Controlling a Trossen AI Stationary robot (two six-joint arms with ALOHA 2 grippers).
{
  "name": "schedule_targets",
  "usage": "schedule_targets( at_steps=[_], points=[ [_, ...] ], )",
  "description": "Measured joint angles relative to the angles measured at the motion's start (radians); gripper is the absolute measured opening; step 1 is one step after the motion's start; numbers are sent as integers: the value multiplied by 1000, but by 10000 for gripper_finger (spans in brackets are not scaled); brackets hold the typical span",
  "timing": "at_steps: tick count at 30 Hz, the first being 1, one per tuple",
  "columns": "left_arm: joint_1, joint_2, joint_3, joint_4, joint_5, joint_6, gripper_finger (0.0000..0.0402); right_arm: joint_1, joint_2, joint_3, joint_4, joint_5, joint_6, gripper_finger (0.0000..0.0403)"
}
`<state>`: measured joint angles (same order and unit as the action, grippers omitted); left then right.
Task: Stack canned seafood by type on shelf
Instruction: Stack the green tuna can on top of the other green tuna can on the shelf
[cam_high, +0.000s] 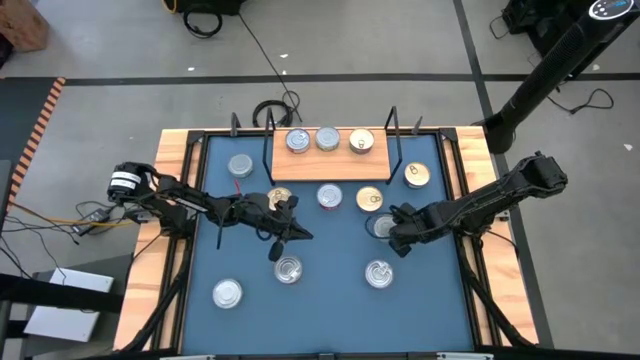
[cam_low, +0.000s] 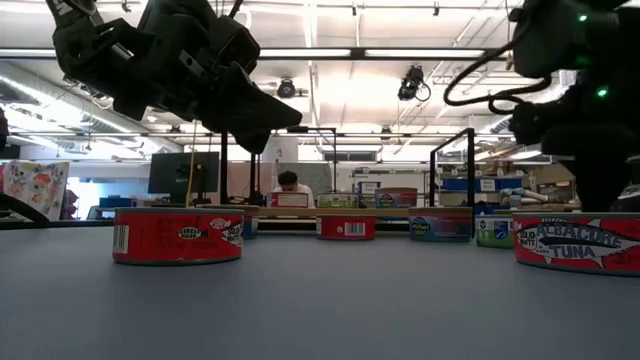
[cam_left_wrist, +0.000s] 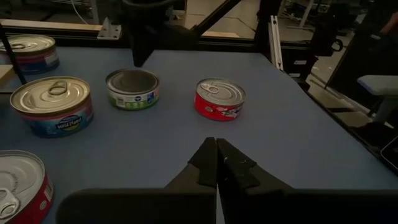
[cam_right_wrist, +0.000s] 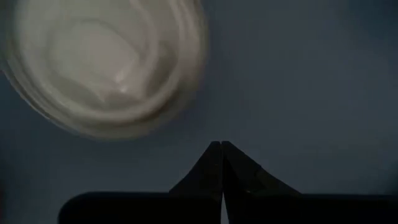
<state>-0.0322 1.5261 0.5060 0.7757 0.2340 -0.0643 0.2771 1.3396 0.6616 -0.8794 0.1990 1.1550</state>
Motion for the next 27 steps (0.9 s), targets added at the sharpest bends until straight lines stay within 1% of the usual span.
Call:
schedule_targets(
  at_steps=[7,10,15,24,27],
  points=[
    [0,0,0,0,-1,-12,3,-16,0,-14,328,10,-157,9],
    [0,0,0,1,-1,-20,3,-17,0,-12,416,10,-203,9],
    [0,0,0,0,-2,-20,3,-17,0,14,386,10,-216,9],
    [0,0,0,-1,-2,-20,3,-17,0,73,226,19,-233,9],
    [0,0,0,-1,-2,-20,3,-19,0,76,178,42,-210,9]
  ],
)
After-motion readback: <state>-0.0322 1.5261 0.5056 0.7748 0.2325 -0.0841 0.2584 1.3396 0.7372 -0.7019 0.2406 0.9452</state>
